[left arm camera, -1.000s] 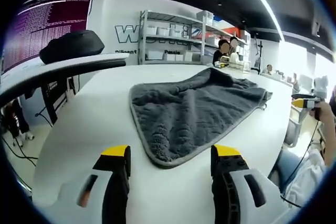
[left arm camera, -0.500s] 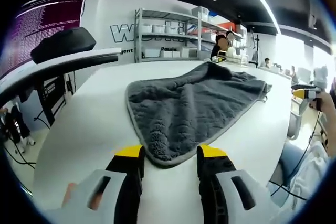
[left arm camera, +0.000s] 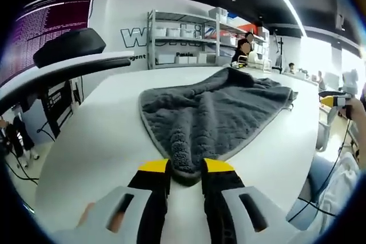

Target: Open the folded towel by lifting each exposed corner and separating the folded layers until the towel lies flat within the target outline without major curled edges

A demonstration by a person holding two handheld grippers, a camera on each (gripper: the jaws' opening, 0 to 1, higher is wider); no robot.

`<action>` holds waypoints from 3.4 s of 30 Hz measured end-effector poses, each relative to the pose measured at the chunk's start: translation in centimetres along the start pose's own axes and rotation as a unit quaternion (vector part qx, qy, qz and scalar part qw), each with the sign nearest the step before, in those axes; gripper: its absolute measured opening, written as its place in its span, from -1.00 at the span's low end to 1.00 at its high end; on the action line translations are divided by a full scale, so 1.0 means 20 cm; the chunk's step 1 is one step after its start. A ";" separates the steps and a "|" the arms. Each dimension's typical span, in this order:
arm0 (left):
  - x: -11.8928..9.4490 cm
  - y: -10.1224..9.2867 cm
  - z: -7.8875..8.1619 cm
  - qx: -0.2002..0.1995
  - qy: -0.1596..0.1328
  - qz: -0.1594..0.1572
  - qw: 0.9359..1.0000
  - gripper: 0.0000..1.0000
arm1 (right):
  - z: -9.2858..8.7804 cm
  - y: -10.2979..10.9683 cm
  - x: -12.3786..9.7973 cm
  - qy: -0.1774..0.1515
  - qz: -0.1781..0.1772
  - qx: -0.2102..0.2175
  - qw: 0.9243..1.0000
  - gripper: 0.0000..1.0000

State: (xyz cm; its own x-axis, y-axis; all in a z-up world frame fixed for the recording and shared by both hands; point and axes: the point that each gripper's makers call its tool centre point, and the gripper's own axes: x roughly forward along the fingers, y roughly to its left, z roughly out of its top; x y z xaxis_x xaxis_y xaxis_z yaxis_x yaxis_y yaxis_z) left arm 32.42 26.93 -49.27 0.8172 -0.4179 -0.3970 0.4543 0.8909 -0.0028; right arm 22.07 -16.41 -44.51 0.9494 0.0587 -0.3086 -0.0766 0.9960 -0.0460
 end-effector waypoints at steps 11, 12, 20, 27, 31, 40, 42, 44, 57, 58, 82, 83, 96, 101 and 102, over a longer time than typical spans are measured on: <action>-0.01 -0.01 0.00 0.006 0.007 -0.004 1.000 -0.76 | -0.01 0.00 0.00 0.003 0.002 0.000 1.000 0.63; -0.02 0.00 0.00 0.007 0.008 0.001 1.000 -0.77 | -0.01 -0.01 0.01 0.004 0.001 0.001 1.000 0.63; -0.08 0.06 -0.03 0.016 0.022 0.035 0.999 -0.83 | -0.02 0.00 0.00 0.003 0.001 0.001 1.000 0.63; -0.10 0.11 -0.04 0.019 0.032 0.059 0.998 -0.83 | -0.02 0.00 0.00 0.005 0.000 0.000 1.000 0.63; -0.11 0.12 -0.04 0.021 0.036 0.069 0.997 -0.83 | -0.02 -0.01 0.00 0.004 0.000 0.001 1.000 0.63; -0.14 0.16 -0.05 0.019 0.045 0.092 0.995 -0.83 | -0.03 -0.01 0.00 0.004 -0.002 0.003 1.000 0.63; -0.15 0.18 -0.05 0.018 0.048 0.101 0.994 -0.83 | -0.03 -0.01 0.00 0.004 -0.002 0.003 1.000 0.63; -0.16 0.19 -0.06 0.018 0.051 0.107 0.993 -0.83 | -0.03 -0.02 0.00 0.004 -0.002 0.003 1.000 0.63; -0.25 0.30 -0.10 0.019 0.069 0.162 0.984 -0.82 | -0.04 -0.02 -0.01 0.006 -0.003 0.003 1.000 0.63; -0.25 0.31 -0.10 0.016 0.068 0.165 0.984 -0.81 | -0.04 -0.02 0.00 0.007 -0.003 0.003 1.000 0.63; -0.34 0.37 -0.12 -0.006 0.071 0.194 0.978 -0.63 | -0.05 -0.02 0.00 0.010 -0.002 0.003 1.000 0.63; -0.35 0.37 -0.11 -0.005 0.070 0.198 0.978 -0.60 | -0.05 -0.02 0.00 0.010 -0.002 0.003 1.000 0.63; -0.38 0.25 0.01 -0.025 0.011 0.139 0.990 -0.18 | -0.05 -0.03 -0.01 0.010 -0.005 0.003 1.000 0.63; -0.39 0.16 0.08 -0.027 -0.016 0.106 0.994 0.13 | -0.04 -0.07 -0.02 0.009 -0.010 0.006 1.000 0.63; -0.39 0.15 0.09 -0.025 -0.016 0.105 0.994 0.17 | -0.04 -0.07 -0.02 0.009 -0.010 0.006 1.000 0.63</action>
State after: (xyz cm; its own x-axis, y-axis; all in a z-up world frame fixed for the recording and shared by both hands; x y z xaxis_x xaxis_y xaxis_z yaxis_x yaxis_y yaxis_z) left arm 28.08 32.58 -44.54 0.9031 -0.2264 -0.3648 0.2548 0.9665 0.0308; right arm 21.58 -17.97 -45.18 0.9452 0.0371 -0.3243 -0.0533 0.9977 -0.0410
